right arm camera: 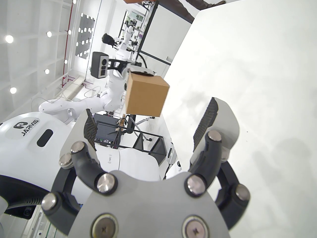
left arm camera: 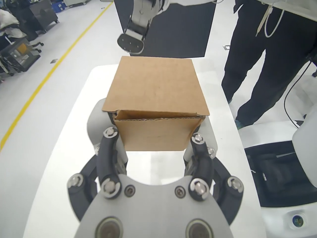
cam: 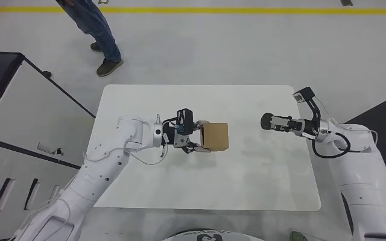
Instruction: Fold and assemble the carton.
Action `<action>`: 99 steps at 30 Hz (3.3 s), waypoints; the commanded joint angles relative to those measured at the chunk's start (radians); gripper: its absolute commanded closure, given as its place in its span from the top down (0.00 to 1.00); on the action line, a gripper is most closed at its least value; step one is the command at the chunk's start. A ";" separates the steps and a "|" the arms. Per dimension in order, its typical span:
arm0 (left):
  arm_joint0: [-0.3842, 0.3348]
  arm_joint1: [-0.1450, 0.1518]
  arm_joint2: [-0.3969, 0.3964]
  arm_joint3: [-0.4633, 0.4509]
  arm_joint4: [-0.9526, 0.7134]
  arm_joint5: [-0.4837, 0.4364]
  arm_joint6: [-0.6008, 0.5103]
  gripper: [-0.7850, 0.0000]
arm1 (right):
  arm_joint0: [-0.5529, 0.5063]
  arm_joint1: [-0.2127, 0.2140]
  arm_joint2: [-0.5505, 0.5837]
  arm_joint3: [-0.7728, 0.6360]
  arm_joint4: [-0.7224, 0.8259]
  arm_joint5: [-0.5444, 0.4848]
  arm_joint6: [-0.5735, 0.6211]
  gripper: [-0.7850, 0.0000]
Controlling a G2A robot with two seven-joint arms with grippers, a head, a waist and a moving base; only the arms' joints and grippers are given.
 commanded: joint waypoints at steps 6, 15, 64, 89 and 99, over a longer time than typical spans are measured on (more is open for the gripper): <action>-0.075 -0.039 0.113 0.182 0.120 0.021 0.160 0.00 | 0.000 0.000 0.000 0.000 0.000 0.000 0.000 1.00; -0.080 -0.042 0.119 0.194 0.121 0.019 0.177 0.00 | 0.000 0.000 0.000 0.000 0.000 0.000 0.000 1.00; -0.247 -0.211 0.358 0.803 0.224 0.091 0.444 1.00 | 0.000 0.000 0.000 0.000 0.000 0.000 0.000 1.00; -0.194 -0.103 0.207 0.692 0.296 0.018 0.624 1.00 | 0.000 0.000 0.000 0.000 0.000 0.000 0.000 1.00; -0.071 0.026 0.043 0.436 0.293 -0.016 0.693 1.00 | 0.000 0.000 0.000 0.000 0.000 0.000 0.000 1.00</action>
